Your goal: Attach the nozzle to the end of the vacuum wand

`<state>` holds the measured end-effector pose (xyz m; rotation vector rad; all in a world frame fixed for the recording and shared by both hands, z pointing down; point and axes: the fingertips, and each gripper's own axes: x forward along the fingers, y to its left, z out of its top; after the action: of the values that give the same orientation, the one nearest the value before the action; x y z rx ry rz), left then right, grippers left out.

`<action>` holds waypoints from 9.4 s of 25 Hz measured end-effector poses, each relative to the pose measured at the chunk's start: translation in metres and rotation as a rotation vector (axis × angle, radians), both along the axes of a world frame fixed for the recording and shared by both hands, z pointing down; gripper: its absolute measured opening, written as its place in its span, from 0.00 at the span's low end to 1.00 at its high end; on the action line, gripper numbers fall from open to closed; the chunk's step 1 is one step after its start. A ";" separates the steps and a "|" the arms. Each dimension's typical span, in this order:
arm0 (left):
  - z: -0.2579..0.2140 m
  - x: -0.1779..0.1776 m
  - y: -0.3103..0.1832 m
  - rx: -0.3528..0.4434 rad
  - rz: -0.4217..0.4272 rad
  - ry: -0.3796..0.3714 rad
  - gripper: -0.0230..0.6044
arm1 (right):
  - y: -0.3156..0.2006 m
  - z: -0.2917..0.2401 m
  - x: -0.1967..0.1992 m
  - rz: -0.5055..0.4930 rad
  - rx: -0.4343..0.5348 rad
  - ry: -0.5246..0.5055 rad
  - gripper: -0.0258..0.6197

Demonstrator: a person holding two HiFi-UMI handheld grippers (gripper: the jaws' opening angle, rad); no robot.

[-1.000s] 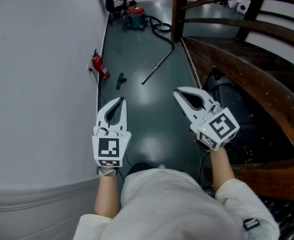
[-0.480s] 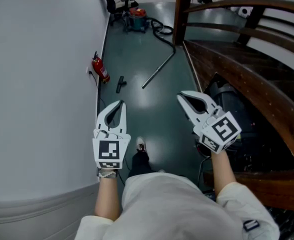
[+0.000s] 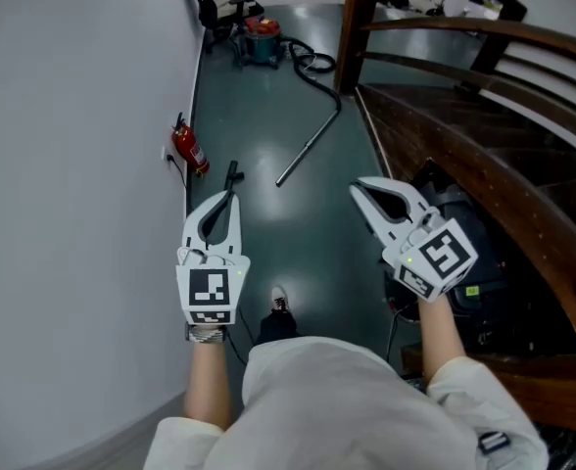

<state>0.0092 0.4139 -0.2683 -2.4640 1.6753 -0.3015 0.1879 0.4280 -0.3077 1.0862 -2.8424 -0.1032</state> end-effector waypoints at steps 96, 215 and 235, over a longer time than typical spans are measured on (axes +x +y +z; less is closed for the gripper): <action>0.113 -0.061 -0.496 -0.244 0.010 -0.019 0.04 | -0.519 0.109 -0.060 -0.047 -0.202 0.096 0.09; 1.015 -0.154 -0.638 -0.562 0.157 -0.092 0.11 | -0.629 1.123 -0.128 -0.722 -0.418 0.880 0.19; 1.095 -0.212 -0.642 -0.784 0.288 -0.602 0.34 | -0.653 1.178 -0.101 -0.786 -0.177 1.313 0.37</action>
<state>-0.2029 -0.2285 0.8271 -2.5962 1.0328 -1.7186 0.0866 -0.2251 0.8703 -0.2303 -1.7815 -0.4132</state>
